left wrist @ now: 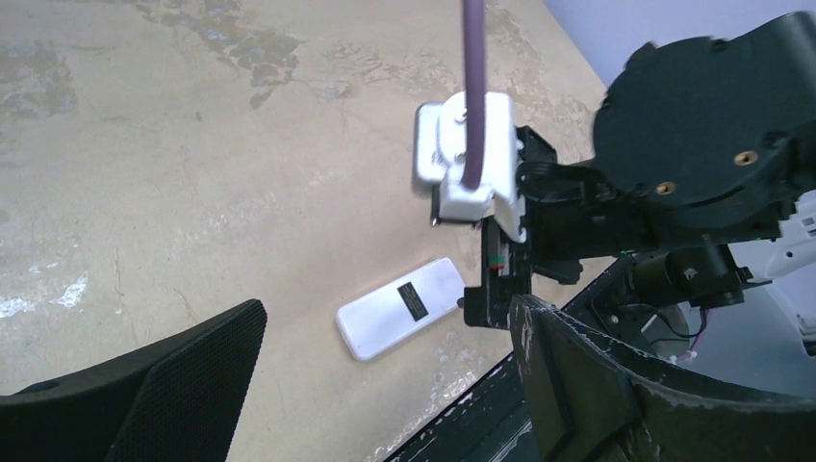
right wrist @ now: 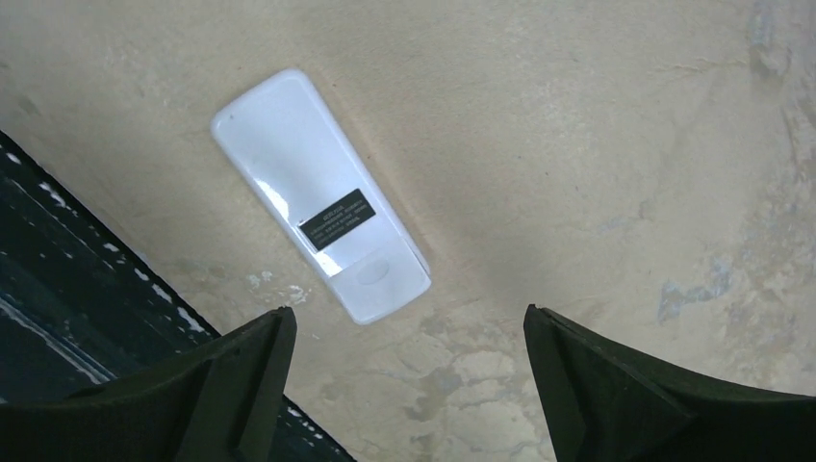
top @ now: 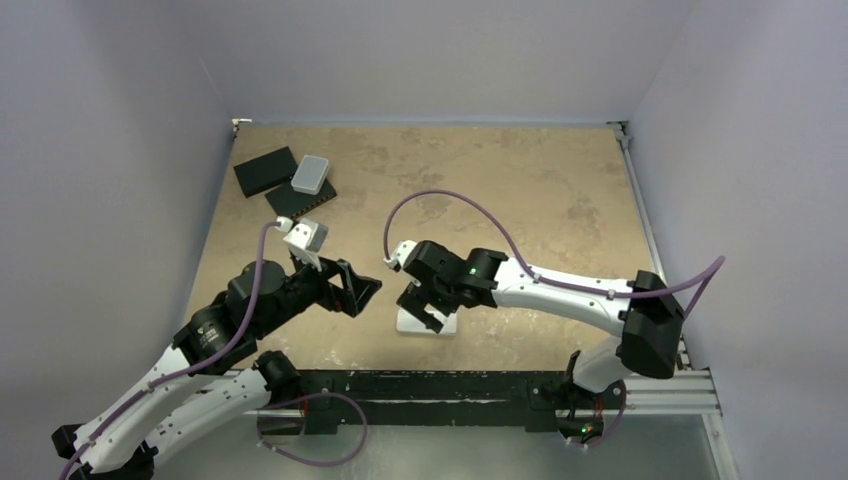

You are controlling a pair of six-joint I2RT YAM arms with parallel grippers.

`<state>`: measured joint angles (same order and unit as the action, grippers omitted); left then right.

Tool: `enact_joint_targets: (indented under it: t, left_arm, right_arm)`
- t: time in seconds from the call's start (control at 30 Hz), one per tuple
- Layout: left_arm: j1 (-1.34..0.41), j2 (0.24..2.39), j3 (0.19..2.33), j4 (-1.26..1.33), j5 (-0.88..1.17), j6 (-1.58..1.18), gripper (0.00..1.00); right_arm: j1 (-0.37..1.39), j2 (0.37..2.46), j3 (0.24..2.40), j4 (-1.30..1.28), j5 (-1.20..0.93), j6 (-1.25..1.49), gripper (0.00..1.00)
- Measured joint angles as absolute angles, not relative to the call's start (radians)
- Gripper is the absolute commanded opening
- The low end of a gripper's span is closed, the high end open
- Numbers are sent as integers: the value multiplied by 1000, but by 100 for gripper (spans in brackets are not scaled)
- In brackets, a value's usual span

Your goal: Load the batteries into the remote control

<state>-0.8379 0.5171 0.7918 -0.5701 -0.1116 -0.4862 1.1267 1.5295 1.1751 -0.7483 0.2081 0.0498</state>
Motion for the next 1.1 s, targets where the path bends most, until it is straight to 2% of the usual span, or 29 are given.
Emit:
enact_joint_targets:
  t: [0.23,0.6,0.77,0.9,1.0,1.1]
  left_arm:
    - [-838,523,792,-570,-120,-487,99]
    - [-838,601,792,-570,-119,-489,99]
    - [-838,651,792,-570,-103,-522,95]
    - [-838,732,786,-570,-81,-581,90]
    - [-838,771,752,-566,-72,-637,82]
    - [-838,784,715,-561,-62,-683,72]
  right_arm:
    - [1127,1405,1125,-719,284,231,99]
    - [1127,1105,904,-587,426,577,98]
    - [1127,965,765,-513,398,691,88]
    - [1127,952,720,-504,369,754,66]
    - [1127,958,709,-506,348,791,56]
    - [1127,963,689,-495,336,828,52]
